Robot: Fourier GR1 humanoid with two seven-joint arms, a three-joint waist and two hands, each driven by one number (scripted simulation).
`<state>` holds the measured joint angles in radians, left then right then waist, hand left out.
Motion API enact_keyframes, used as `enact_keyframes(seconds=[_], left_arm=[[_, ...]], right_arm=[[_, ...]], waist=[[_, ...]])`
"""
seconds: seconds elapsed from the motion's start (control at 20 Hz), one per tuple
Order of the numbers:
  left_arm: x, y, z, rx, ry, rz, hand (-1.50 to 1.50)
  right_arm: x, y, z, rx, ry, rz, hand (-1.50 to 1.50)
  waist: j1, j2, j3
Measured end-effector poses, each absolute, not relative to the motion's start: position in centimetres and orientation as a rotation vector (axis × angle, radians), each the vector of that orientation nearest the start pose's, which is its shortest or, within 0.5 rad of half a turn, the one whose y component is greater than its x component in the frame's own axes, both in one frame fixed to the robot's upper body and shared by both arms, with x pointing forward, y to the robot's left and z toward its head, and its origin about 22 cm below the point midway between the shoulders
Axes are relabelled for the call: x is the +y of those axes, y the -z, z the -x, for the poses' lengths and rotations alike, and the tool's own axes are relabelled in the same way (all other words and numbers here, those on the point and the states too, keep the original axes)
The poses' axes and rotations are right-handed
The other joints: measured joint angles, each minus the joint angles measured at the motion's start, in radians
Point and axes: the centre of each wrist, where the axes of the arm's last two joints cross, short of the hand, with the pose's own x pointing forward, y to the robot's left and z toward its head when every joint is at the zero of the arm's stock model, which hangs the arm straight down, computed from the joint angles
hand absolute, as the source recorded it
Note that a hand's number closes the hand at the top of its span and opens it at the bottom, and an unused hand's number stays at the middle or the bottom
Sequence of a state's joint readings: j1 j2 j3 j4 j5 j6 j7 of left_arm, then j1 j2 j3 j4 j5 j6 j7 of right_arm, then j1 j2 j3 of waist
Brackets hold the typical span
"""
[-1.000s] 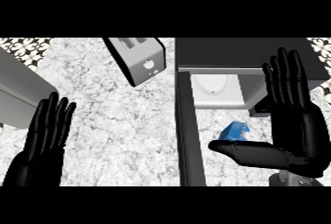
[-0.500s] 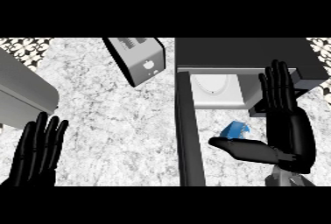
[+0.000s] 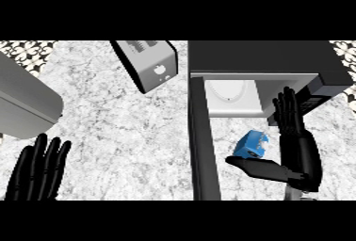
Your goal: Pick up the milk, place it into the microwave and close the microwave
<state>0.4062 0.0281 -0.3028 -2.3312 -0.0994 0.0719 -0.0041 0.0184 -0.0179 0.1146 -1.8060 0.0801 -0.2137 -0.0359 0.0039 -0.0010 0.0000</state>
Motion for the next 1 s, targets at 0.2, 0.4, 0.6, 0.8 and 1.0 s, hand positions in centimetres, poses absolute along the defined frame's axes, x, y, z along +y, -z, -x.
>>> enact_keyframes(seconds=[0.2,0.4,0.6,0.8,1.0], left_arm=[[20.1,-10.9,-11.4,-1.963,0.033,0.024,-1.5],[19.5,-10.9,-10.8,-1.962,0.029,0.025,-1.5],[19.6,-11.3,-10.1,-1.963,0.03,0.024,-1.5],[19.4,-11.6,-9.7,-1.959,0.02,0.026,-1.5],[19.0,-11.4,-9.8,-1.956,0.021,0.024,-1.5]], right_arm=[[-22.2,-2.4,-22.5,-1.8,0.045,0.167,-1.5],[-22.7,0.8,-21.4,-1.775,0.062,0.197,-1.5],[-23.7,3.1,-21.1,-1.757,0.078,0.208,-1.5],[-24.8,5.7,-21.0,-1.752,0.08,0.207,-1.5],[-25.2,8.2,-21.4,-1.748,0.105,0.177,-1.5]], waist=[[0.002,0.0,0.0],[0.001,0.0,0.0],[0.002,0.0,0.0],[0.002,0.0,0.0],[0.003,0.001,0.001]])
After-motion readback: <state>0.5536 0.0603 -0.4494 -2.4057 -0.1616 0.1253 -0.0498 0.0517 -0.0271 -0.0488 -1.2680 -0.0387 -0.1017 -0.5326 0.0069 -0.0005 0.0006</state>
